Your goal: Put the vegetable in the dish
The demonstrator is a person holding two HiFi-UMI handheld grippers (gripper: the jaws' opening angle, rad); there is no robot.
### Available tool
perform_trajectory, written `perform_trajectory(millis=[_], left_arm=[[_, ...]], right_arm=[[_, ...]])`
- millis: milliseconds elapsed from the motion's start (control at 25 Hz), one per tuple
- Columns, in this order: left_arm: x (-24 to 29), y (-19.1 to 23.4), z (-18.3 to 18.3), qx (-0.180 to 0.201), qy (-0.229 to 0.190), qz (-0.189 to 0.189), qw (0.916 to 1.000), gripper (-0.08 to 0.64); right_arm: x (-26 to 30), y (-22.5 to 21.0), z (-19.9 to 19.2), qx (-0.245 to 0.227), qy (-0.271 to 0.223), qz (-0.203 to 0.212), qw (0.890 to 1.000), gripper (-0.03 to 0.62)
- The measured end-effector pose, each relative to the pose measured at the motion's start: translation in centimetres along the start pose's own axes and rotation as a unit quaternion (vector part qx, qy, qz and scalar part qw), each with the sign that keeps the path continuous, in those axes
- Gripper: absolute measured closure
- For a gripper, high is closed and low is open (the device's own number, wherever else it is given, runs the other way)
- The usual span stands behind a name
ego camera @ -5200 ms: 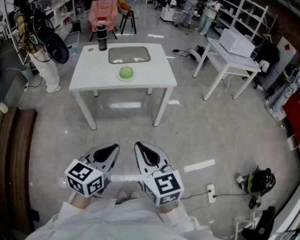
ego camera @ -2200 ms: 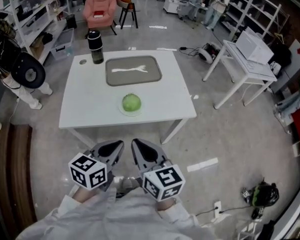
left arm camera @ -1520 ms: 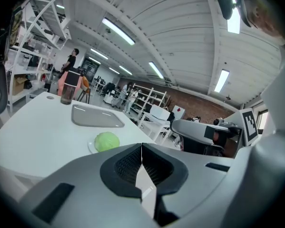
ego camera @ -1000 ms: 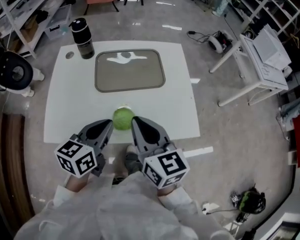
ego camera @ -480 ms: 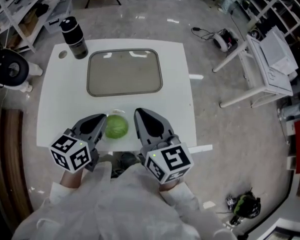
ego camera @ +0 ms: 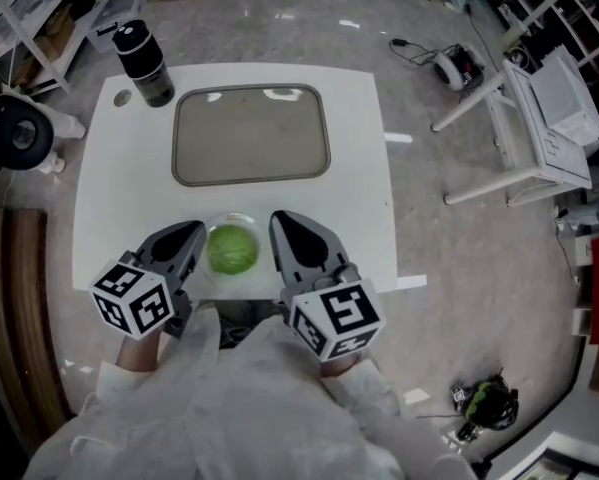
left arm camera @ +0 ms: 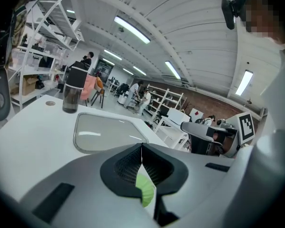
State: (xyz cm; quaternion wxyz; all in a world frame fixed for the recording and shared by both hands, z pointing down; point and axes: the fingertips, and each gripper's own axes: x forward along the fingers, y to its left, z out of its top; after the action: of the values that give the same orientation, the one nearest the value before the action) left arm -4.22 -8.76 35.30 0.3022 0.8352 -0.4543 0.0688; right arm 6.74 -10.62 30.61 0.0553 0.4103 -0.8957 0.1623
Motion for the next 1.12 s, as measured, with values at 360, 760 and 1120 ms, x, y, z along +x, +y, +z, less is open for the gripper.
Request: perform_trajectory(millis=[360,760,1120], left_arm=[[0.4,0.8,-1.0,-0.018,0.043,-0.025,0.9986,0.551],[0.5,2.2,-3.0,-0.059,0.080,-0.030,0.9946,0.551],[0.1,3.7,-5.8,-0.080,0.105,-0.015,0.9912,0.551]], right_arm=[[1.0,0.2,-1.8,0.030,0.028,-0.020,0.999,0.578],[1.2,0.1,-3.7,0.091,0.023,-0.033,0.995,0.578],[0.9,-0.3,-7.2,0.116,0.061,-0.056,0.990,0.577]])
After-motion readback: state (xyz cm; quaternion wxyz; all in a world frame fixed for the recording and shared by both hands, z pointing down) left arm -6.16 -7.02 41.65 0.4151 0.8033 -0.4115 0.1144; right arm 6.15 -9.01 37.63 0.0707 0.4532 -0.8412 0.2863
